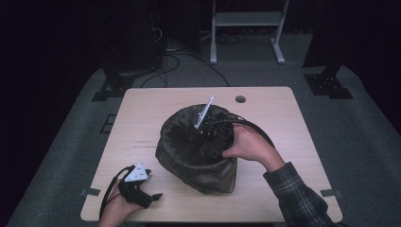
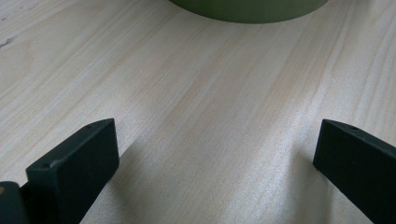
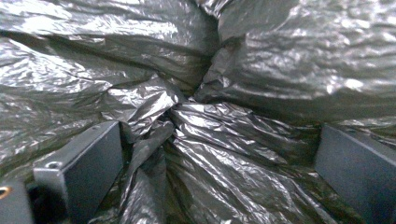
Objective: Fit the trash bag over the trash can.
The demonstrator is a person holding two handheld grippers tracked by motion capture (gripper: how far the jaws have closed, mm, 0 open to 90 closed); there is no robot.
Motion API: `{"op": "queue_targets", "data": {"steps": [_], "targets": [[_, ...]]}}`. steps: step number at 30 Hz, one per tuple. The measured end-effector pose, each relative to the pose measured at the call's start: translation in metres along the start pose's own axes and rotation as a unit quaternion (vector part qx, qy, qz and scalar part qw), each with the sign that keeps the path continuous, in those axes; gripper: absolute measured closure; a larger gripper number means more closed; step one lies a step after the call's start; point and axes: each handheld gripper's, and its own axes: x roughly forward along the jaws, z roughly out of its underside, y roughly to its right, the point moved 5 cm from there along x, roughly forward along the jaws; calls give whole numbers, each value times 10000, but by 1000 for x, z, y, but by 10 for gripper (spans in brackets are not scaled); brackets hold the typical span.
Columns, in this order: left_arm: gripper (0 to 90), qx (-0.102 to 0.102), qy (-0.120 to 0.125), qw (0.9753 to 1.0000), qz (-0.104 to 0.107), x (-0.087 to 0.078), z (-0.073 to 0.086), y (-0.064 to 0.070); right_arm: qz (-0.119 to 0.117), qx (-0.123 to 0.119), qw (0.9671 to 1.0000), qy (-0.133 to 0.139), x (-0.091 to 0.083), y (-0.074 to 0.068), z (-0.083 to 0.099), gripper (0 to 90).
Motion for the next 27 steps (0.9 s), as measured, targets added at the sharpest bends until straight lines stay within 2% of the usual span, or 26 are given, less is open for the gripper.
{"op": "queue_targets", "data": {"steps": [2,6,10,14,17,20,23,27], "targets": [[0,-1,-1,10000,1,0,0,0,-49,34,9998,206,-5,-1,0,3],[0,-3,1,10000,2,0,0,0,67,-11,9980,625,-26,-1,-5,3],[0,-2,0,10000,2,0,0,0,161,-95,9933,1142,-47,-3,-19,3],[0,-2,0,10000,3,0,0,0,184,-154,9894,1433,-53,-3,-35,3],[0,-2,0,10000,3,0,0,0,171,-155,9890,1458,-48,-2,-47,3],[0,-3,0,10000,4,0,0,0,97,-173,9906,1354,-34,0,-59,3],[0,-3,0,10000,7,0,0,0,24,-131,9944,1047,-14,-1,-67,3],[0,3,-1,10000,12,0,0,0,-36,-141,9972,735,9,1,-73,3]]}}
